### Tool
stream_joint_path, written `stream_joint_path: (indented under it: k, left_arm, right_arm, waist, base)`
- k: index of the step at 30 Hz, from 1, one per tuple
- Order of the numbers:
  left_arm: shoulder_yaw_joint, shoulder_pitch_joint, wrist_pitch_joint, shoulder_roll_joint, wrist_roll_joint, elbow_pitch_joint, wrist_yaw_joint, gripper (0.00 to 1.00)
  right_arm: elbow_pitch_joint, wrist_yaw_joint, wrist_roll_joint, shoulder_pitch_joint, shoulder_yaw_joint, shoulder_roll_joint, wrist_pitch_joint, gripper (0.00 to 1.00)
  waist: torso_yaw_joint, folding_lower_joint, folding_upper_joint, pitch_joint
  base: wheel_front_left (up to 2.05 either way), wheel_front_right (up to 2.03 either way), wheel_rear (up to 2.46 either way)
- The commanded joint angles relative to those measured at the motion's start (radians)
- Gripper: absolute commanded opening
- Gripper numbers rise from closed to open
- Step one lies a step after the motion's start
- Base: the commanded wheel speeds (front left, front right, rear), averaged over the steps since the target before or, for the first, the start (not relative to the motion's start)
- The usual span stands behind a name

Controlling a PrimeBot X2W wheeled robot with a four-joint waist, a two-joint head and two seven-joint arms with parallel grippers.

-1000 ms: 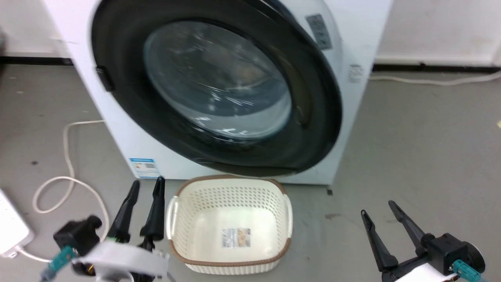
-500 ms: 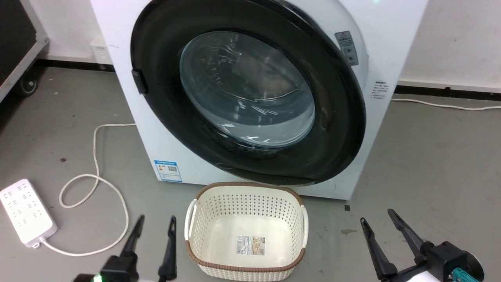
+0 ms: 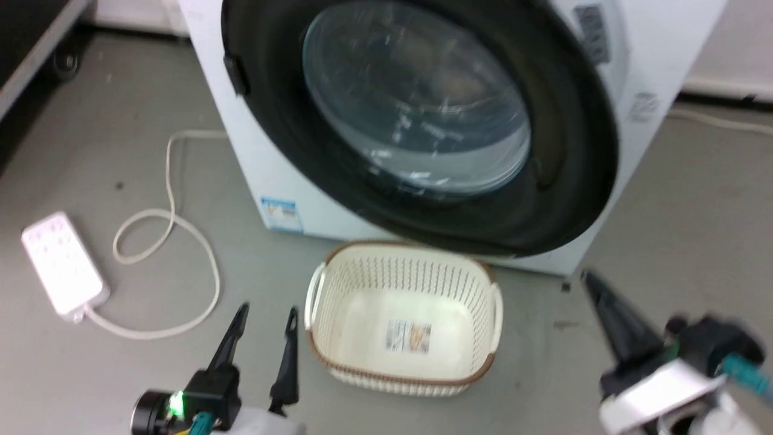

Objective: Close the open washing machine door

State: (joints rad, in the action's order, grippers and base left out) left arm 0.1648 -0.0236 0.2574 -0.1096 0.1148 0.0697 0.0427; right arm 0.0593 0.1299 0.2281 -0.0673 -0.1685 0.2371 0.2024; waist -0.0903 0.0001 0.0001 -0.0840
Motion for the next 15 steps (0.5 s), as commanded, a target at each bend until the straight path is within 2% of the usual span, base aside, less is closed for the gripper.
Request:
stream_joint_path:
  k: [1,8,9,10,13,14,15]
  left_arm:
    - [0.008,0.029,0.004,0.008,-0.008,-0.012,0.007,1.0]
    - [0.032,0.098,0.004,0.033,-0.02,-0.029,0.016,1.0]
    - [0.032,0.098,0.004,0.033,-0.02,-0.029,0.016,1.0]
    - [0.039,0.111,0.004,0.038,-0.022,-0.031,0.018,1.0]
    - [0.05,0.13,0.004,0.044,-0.024,-0.032,0.022,1.0]
    - [0.05,0.13,0.004,0.044,-0.024,-0.032,0.022,1.0]
    - [0.058,0.141,0.004,0.048,-0.024,-0.035,0.025,1.0]
  right_arm:
    - [-0.012,0.001,0.021,-0.056,-0.009,0.038,-0.017,0.0]
    - [0.017,0.001,0.155,-0.284,-0.065,0.211,-0.103,0.0]
    - [0.017,0.001,0.155,-0.284,-0.065,0.211,-0.103,0.0]
    - [0.043,0.001,0.205,-0.348,-0.083,0.255,-0.123,0.0]
    - [0.088,0.001,0.278,-0.433,-0.106,0.31,-0.148,0.0]
    - [0.088,0.001,0.278,-0.433,-0.106,0.31,-0.148,0.0]
    - [0.121,0.001,0.319,-0.483,-0.12,0.342,-0.159,0.0]
  waist:
    - [-0.048,-0.0001,-0.0001,-0.081]
    - [-0.103,-0.0001,-0.0001,-0.199]
    - [-0.103,-0.0001,-0.0001,-0.199]
    - [-0.115,-0.0001,-0.0001,-0.221]
    - [-0.131,-0.0001,-0.0001,-0.247]
    - [-0.131,-0.0001,-0.0001,-0.247]
    - [-0.141,-0.0001,-0.0001,-0.262]
  base:
    - [0.0,0.0,0.0]
    - [0.0,0.0,0.0]
    - [0.0,0.0,0.0]
    - [0.0,0.0,0.0]
    - [0.0,0.0,0.0]
    - [0.0,0.0,0.0]
    - [0.0,0.0,0.0]
